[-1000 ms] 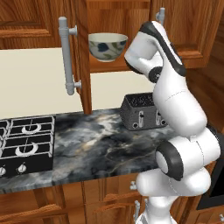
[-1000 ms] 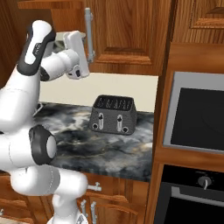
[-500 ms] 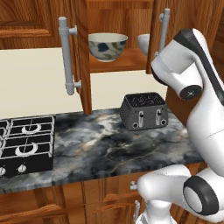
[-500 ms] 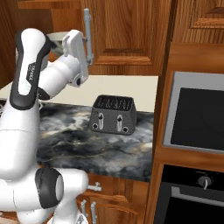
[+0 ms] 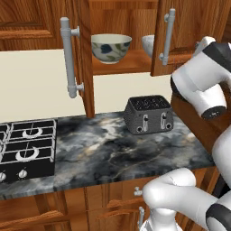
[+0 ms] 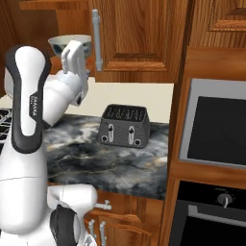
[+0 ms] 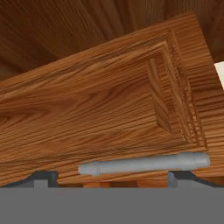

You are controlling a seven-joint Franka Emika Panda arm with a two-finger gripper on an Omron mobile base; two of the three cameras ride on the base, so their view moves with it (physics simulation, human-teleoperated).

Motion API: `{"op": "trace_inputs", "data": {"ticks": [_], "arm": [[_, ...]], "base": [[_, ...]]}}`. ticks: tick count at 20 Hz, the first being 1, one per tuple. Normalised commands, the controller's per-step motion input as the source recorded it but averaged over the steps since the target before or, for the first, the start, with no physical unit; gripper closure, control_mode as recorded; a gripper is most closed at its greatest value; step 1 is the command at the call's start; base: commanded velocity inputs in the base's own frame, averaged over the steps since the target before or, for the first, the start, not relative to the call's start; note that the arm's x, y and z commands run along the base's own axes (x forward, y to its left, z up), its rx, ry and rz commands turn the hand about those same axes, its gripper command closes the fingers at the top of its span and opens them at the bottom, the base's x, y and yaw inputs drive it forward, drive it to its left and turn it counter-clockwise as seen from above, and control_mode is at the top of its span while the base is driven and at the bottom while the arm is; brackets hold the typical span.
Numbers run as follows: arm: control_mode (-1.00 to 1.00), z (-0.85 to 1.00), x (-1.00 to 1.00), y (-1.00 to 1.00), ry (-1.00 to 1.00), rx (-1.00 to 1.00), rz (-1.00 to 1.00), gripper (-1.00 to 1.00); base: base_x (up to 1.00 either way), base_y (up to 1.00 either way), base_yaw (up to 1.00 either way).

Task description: Open the cabinet. Pick the bowls from the counter and place them in the cabinet. Then close the cabinet.

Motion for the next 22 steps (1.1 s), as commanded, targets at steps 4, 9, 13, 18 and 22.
{"op": "trace_inputs", "data": {"ticks": [4, 9, 13, 18, 22], "arm": [[-1.00, 0.48, -0.78, 0.20, 0.00, 0.00, 0.07, -1.00], [-1.00, 0.62, -0.85, 0.23, -0.02, 0.12, 0.03, -1.00], [-1.00, 0.50, -0.92, 0.26, 0.00, 0.23, 0.04, -1.00], [-1.00, 0.20, -0.82, 0.73, 0.02, -0.06, 0.11, -1.00], [-1.00, 0.22, -0.75, 0.82, 0.10, -0.11, 0.07, -1.00]], "base": [[0.00, 0.00, 0.00], [0.00, 0.00, 0.00], [0.00, 0.00, 0.00], [0.00, 0.00, 0.00], [0.00, 0.00, 0.00]]}}
